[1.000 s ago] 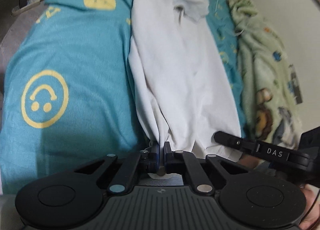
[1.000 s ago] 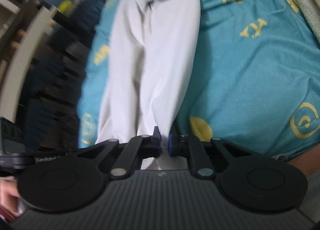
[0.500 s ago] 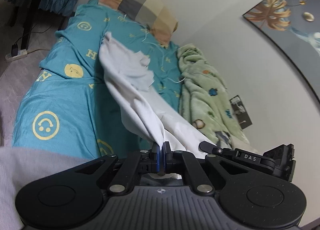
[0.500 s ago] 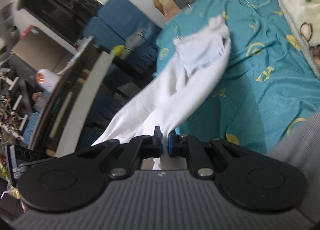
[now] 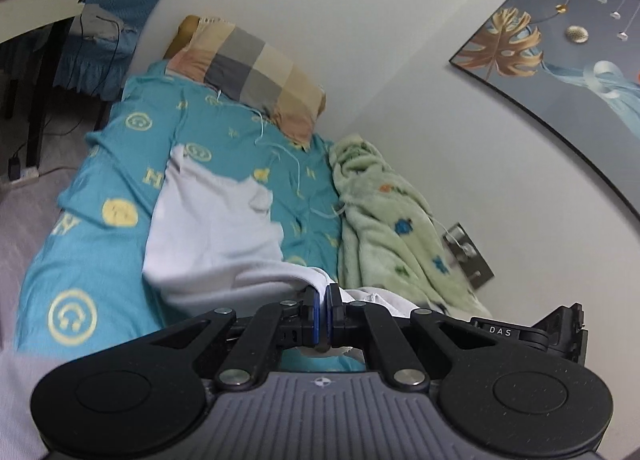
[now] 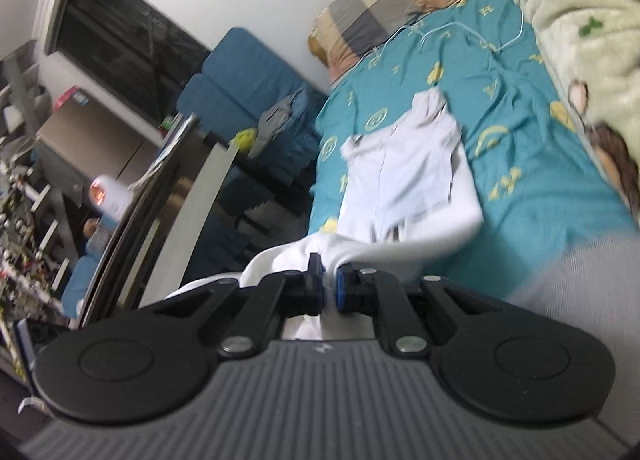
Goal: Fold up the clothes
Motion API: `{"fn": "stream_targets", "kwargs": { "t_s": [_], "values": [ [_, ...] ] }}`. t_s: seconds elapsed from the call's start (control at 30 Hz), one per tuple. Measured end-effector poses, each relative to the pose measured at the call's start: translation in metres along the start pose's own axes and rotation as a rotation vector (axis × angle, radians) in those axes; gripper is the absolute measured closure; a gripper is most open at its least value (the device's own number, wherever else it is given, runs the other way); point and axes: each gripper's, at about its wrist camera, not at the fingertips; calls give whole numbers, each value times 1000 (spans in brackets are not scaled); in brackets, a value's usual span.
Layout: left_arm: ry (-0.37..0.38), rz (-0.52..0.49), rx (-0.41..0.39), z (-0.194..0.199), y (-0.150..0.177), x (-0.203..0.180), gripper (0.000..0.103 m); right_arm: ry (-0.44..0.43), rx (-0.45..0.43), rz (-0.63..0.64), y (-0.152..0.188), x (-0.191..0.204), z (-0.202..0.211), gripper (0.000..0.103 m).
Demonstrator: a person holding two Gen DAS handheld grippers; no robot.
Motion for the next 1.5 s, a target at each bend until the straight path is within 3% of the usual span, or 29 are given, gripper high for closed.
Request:
{"fn": "stream_targets", "kwargs": {
  "t_s": [0.2, 0.4, 0.63, 0.8, 1.0, 1.1, 1.13, 1.2, 1.3, 1.4, 1.5],
  "values": [
    [-48, -35, -64, -63, -49, 11, 99, 49, -9, -7, -66, -9, -80, 93],
    [-139, -49, -62, -160, -89, 78, 99, 157, 13, 33, -110, -25, -180, 93],
    [-194, -10, 1, -252, -99, 175, 99, 236, 85, 85, -129, -60, -288, 93],
    [-229, 48, 70, -293, -90, 227, 99, 267, 146, 89, -124, -81, -336, 93],
    [-242, 53, 85, -298, -87, 235, 94, 250, 157, 83, -123, -88, -345, 91],
    [-252, 37, 78, -285, -83, 225, 73, 229, 150, 81, -124, -87, -338, 88],
    [-256, 30, 75, -279, -81, 220, 67, 219, 148, 80, -125, -87, -335, 85],
    [-278, 4, 65, -266, -78, 210, 59, 190, 129, 79, -126, -85, -323, 65],
    [-299, -4, 54, -241, -70, 198, 55, 167, 97, 83, -125, -84, -302, 52],
    [-265, 16, 78, -217, -56, 188, 54, 177, 115, 96, -122, -82, -281, 51],
    [-277, 25, 122, -204, -38, 181, 54, 226, 160, 93, -113, -83, -266, 51]
  ]
}}
Point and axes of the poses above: each gripper's, at about its wrist camera, not at the fingertips, and z roughly against the way its jaws point, x to its left, y to its underside, and after that the axes turned 9 degrees about y, right-handed
